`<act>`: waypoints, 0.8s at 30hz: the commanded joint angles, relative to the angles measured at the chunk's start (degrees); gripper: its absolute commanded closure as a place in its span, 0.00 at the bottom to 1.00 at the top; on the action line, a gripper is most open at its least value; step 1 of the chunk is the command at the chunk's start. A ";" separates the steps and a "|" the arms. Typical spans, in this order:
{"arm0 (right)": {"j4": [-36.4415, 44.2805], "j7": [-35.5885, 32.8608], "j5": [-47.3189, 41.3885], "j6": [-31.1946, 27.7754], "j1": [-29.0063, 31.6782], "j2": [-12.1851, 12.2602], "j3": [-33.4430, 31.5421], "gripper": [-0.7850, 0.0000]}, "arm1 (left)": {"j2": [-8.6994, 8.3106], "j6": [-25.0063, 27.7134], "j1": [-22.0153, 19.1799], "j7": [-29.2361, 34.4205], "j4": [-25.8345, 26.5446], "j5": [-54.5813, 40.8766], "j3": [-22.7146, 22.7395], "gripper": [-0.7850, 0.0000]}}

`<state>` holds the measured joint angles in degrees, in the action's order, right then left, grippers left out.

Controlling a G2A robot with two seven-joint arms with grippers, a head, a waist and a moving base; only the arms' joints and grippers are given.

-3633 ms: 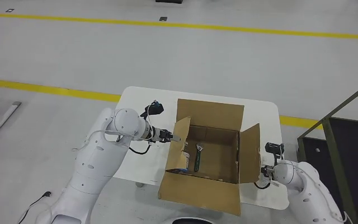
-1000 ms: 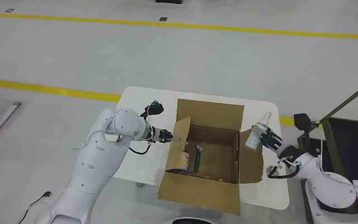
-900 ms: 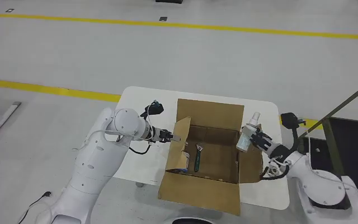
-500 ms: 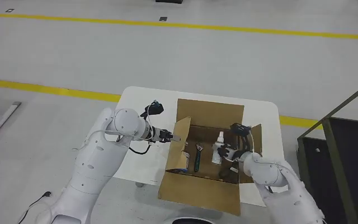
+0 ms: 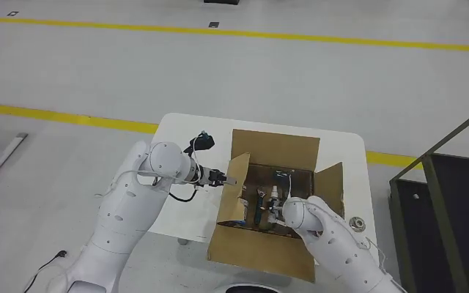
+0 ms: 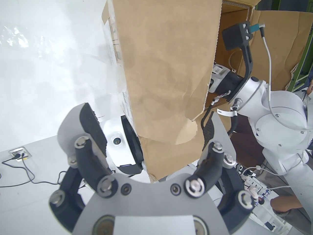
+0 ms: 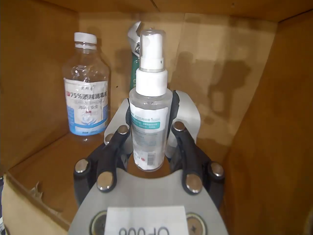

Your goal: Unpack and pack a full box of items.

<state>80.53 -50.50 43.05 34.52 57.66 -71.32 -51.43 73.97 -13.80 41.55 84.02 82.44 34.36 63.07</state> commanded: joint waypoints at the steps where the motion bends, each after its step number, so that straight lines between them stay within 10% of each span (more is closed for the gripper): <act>1: -1.98 -0.17 -0.23 0.33 -1.22 -0.59 1.36 1.00 | 0.00 0.00 0.00 0.00 0.00 0.00 0.00 0.00; 4: -4.70 -0.15 -0.51 0.88 -2.81 -1.53 3.24 0.63 | 0.00 0.00 0.00 0.00 0.00 0.00 0.00 0.00; 9: -8.06 0.83 -1.94 1.02 -4.56 -2.78 4.64 0.51 | 0.00 0.00 0.00 0.00 0.00 0.00 0.00 0.00; 20: -7.25 2.70 -3.49 -0.42 -4.83 -3.50 3.29 0.54 | 0.00 0.00 0.00 0.00 0.00 0.00 0.00 0.00; 24: 3.41 3.35 -1.97 -2.14 -1.50 -1.78 -2.17 0.85 | 0.00 0.00 0.00 0.00 0.00 0.00 0.00 0.00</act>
<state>80.44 -47.12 40.75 32.89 55.04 -73.61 -51.80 73.97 -13.80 41.55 84.02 82.44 34.36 63.07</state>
